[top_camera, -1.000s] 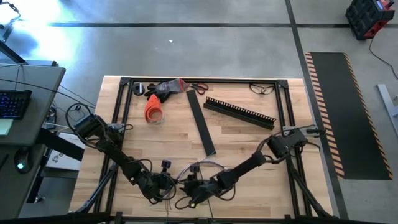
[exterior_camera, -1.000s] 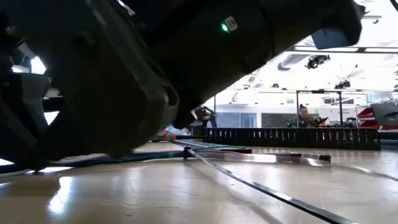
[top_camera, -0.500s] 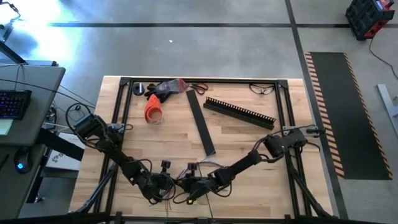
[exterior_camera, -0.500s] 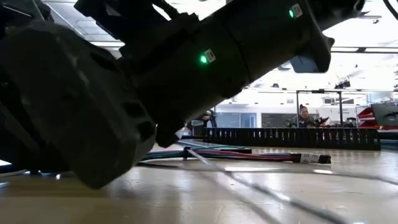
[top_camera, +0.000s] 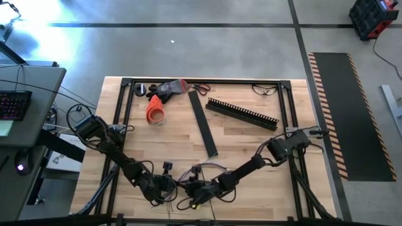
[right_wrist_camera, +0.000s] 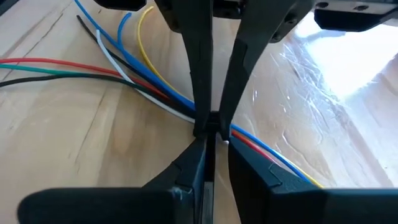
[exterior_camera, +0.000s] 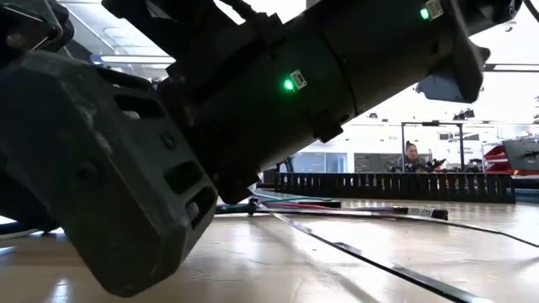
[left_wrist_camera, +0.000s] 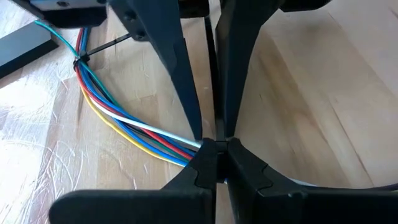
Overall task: Ziptie cables
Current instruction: Wrap the black zip tie on the cable
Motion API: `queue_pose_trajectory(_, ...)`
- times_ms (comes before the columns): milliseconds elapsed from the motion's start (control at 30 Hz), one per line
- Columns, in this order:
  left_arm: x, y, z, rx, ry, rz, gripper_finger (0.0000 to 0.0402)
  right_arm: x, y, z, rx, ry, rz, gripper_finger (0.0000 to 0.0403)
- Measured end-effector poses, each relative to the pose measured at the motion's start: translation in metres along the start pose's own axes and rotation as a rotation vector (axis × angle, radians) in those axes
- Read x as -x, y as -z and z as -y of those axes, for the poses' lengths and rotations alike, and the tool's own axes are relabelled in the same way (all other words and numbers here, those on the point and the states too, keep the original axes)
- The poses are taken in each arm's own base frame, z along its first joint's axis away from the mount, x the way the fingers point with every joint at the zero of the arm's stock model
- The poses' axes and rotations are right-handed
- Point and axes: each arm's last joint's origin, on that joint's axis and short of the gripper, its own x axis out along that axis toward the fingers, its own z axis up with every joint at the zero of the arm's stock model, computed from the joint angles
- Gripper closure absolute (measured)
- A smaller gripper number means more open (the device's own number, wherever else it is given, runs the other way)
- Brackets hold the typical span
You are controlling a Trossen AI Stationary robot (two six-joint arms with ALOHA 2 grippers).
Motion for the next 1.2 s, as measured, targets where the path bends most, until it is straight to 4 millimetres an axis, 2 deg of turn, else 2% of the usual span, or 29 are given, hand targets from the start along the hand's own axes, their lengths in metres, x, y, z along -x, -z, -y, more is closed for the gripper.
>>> queue_pose_trajectory(633, 0.0, 0.0, 0.0, 0.003, -0.001, 0.0, 0.0401, -0.0019, -0.003, 0.0025, -0.025, -0.01, 0.022, 0.0355)
queue_pose_trajectory(867, 0.0, 0.0, 0.0, 0.003, -0.001, 0.001, 0.0401, -0.002, -0.0023, 0.0028, -0.026, -0.006, 0.016, 0.0396)
queue_pose_trajectory(1200, 0.0001, -0.0001, 0.0003, 0.009, 0.003, 0.0, 0.0401, 0.0002, -0.0011, -0.0003, -0.054, 0.001, 0.01, 0.0401)
